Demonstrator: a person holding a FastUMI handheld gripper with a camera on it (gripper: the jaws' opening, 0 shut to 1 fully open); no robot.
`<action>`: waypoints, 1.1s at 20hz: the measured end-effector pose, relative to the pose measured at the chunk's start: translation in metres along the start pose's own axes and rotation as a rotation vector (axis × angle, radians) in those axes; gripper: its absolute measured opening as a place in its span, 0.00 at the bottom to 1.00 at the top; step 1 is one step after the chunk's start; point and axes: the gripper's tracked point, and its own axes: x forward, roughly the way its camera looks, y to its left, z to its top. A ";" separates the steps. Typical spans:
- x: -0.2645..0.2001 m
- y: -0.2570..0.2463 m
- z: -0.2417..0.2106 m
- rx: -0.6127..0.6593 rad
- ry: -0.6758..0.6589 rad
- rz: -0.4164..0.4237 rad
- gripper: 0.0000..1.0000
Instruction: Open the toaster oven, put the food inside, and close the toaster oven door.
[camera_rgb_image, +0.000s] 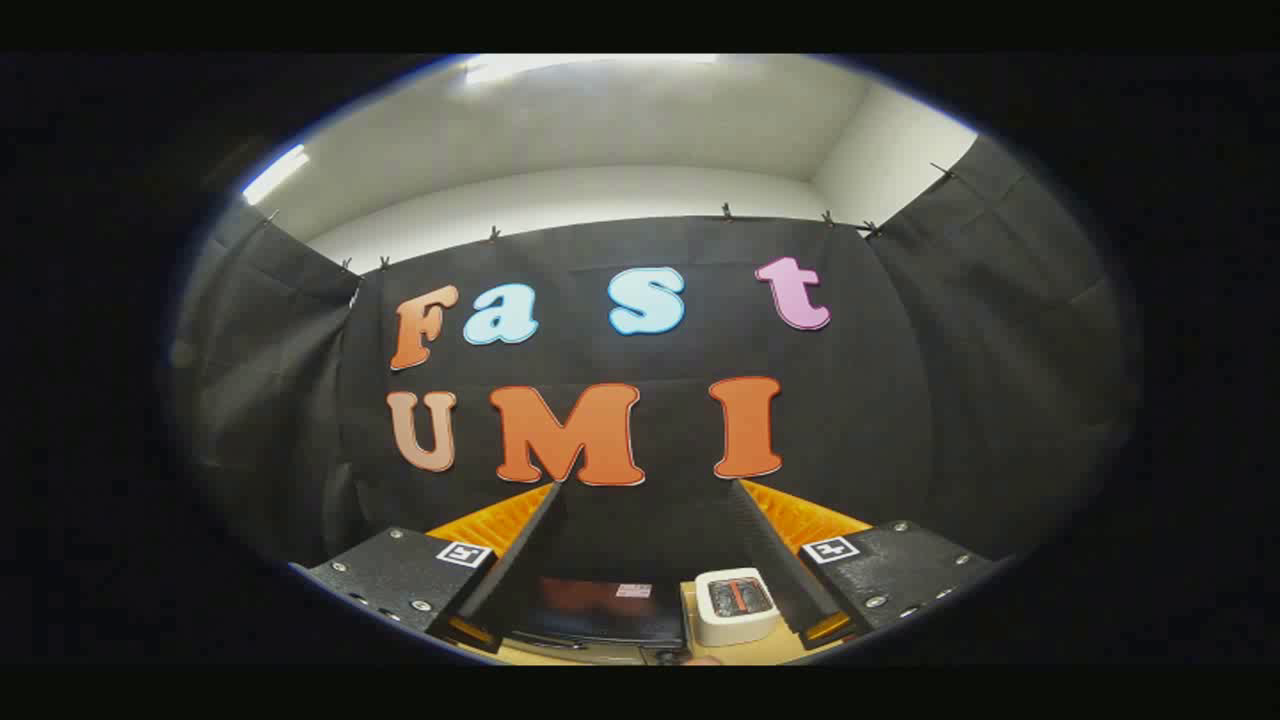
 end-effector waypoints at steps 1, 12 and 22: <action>0.000 0.000 -0.002 -0.001 0.006 -0.001 0.97; -0.002 0.000 -0.004 -0.003 0.014 0.001 0.97; -0.005 0.022 -0.047 0.031 0.115 0.034 0.97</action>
